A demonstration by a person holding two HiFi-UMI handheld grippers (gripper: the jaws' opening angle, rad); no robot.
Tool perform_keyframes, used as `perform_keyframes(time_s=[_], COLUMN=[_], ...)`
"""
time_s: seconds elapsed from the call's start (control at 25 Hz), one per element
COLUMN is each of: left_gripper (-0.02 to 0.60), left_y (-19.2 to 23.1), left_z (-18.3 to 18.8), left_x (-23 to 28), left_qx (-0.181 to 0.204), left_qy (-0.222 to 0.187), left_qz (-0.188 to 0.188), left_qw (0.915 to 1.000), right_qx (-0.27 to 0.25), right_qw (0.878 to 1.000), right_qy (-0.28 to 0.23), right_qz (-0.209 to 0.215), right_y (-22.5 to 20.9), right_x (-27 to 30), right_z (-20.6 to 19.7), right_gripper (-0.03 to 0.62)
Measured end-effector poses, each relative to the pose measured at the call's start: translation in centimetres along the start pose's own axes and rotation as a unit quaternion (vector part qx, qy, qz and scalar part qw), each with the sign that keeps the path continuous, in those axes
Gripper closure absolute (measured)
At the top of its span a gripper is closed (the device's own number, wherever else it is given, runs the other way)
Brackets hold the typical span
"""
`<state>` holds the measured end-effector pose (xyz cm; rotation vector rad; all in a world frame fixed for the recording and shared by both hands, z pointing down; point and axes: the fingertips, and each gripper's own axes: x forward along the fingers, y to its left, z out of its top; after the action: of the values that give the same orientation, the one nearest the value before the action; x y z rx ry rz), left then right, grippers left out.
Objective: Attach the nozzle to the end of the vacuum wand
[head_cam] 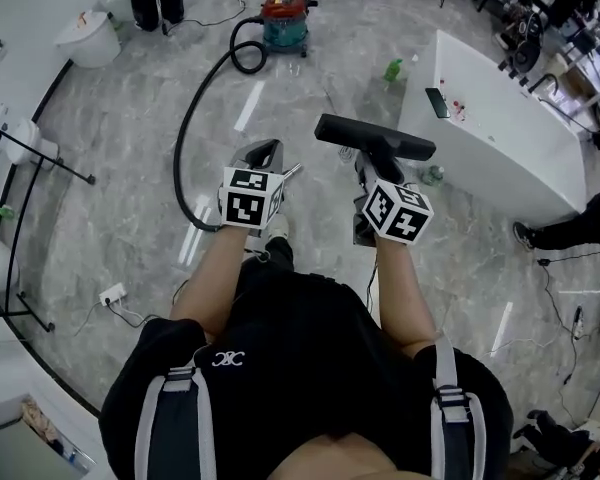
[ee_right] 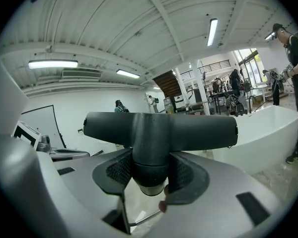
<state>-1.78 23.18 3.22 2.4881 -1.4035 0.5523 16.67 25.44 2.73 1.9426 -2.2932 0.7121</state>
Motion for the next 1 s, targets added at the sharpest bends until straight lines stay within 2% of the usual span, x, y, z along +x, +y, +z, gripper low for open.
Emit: perform_keyframes(time_s=[0.2, 0.64, 0.84, 1.0], left_gripper=[0.572, 0.572, 0.572, 0.572], left_y=[3.6, 13.6, 16.1, 16.1], left_z=[1.7, 5.2, 4.3, 0.7], left_x=[5.3, 18.8, 24.1, 28.7], left_qx=[0.015, 0.04, 0.034, 0.02], left_qy=[0.005, 0.051, 0.088, 0.141], left_qz=[0.001, -0.025, -0.039, -0.05], left_qw=[0.9999, 0.9976, 0.9948, 0.9885], right_qx=[0.001, 0.023, 0.044, 0.053], right_qw=[1.0, 1.0, 0.999, 0.997], right_qy=[0.001, 0.008, 0.023, 0.062], right_qz=[0.002, 0.007, -0.002, -0.004], right_y=[-0.8, -1.1, -2.5, -5.3], right_x=[6.3, 22.4, 27.3, 30.7], right_z=[2.0, 6.8, 7.0, 5.0], right_gripper=[0.401, 0.401, 0.401, 0.401])
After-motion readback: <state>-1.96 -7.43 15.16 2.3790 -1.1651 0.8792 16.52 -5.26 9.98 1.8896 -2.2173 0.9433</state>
